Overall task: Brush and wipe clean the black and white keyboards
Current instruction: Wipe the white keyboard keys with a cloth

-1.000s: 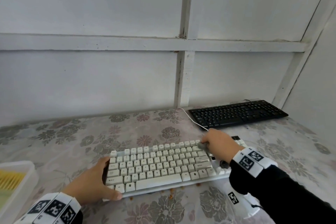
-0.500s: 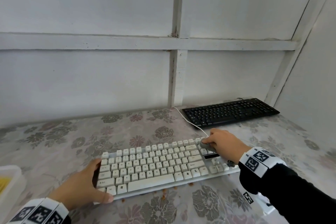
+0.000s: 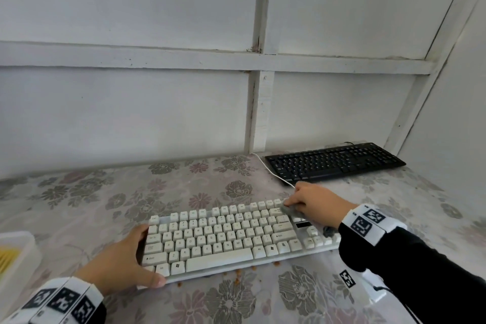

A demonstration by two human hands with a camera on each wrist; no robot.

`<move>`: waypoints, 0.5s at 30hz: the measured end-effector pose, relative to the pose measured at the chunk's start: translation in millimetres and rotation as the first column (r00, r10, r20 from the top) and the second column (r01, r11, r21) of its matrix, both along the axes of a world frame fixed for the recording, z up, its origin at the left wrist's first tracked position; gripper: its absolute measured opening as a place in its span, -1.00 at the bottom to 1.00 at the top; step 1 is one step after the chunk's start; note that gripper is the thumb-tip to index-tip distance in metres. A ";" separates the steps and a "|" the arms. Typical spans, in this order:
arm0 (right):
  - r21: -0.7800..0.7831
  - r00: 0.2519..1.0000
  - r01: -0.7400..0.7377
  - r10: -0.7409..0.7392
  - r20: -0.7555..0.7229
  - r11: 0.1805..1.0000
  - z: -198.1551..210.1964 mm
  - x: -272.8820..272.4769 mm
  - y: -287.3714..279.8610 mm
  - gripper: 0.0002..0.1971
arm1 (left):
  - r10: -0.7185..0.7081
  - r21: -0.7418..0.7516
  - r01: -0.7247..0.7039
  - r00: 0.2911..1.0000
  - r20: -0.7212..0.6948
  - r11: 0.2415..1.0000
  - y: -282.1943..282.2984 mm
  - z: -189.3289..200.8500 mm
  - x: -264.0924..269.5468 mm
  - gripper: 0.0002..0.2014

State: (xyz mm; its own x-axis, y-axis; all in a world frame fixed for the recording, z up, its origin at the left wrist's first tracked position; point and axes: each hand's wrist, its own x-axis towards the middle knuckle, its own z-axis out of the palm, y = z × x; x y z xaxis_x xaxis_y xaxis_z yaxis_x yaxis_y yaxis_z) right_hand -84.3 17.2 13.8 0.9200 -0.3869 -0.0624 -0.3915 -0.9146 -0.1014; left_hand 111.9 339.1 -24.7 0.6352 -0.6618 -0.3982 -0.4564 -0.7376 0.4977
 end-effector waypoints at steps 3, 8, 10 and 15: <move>-0.071 1.000 0.000 -0.002 -0.017 0.997 -5.0 -3.7 0.9 -0.75 | -0.006 -0.014 0.006 1.000 0.005 1.000 0.7 1.6 -1.2 0.13; -0.057 1.000 0.024 -0.025 -0.006 0.998 -6.2 -9.5 -9.1 -0.67 | -0.026 -0.024 0.026 1.000 0.010 0.999 0.5 4.4 -4.5 0.09; -0.052 0.998 0.056 -0.056 -0.006 0.997 -5.7 -13.0 -15.0 -0.67 | -0.023 -0.028 0.023 1.000 0.008 0.999 0.0 5.3 -5.5 0.08; -0.109 0.989 0.141 -0.146 -0.032 0.984 3.6 -21.7 -26.8 -0.72 | -0.025 -0.024 0.025 1.000 0.002 0.999 -0.4 5.1 -5.0 0.09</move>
